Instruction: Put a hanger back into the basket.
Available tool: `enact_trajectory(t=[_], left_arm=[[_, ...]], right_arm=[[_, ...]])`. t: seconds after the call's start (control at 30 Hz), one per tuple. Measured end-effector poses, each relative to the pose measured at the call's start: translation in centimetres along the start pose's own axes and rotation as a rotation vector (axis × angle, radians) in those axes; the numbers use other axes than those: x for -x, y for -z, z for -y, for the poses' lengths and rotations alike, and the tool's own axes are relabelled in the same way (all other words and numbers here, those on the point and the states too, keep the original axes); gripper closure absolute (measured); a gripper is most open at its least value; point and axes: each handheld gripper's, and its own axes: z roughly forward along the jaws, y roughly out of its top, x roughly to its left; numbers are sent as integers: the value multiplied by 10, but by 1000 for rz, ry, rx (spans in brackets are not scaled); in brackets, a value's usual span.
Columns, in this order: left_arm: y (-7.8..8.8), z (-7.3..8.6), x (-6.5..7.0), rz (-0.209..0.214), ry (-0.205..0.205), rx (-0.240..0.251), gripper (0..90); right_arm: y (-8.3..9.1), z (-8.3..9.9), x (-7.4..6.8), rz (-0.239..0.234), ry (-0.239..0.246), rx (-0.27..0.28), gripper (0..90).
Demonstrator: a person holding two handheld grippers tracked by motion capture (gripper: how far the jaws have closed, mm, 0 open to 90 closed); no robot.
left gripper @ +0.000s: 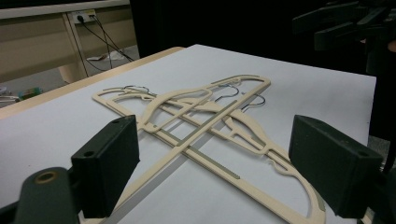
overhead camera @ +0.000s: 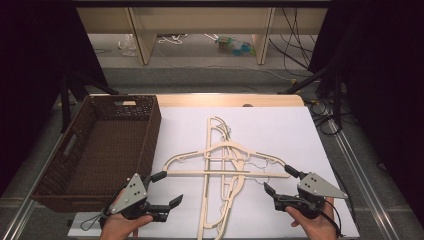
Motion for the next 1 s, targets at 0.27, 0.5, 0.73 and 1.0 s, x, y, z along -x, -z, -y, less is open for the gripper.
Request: enact_trajectory(t=[0.27, 0.5, 0.73, 1.0], left_arm=[[0, 0, 0, 1, 4, -2, 162], [-1, 1, 1, 2, 8, -5, 162], [-2, 1, 1, 0, -3, -16, 161], [-3, 1, 1, -4, -5, -26, 161]], right_arm=[[-1, 0, 0, -3, 5, -5, 159], [-3, 0, 2, -9, 13, -14, 158], [-14, -3, 19, -39, 19, -89, 165], [-33, -9, 43, -57, 19, -173, 164]])
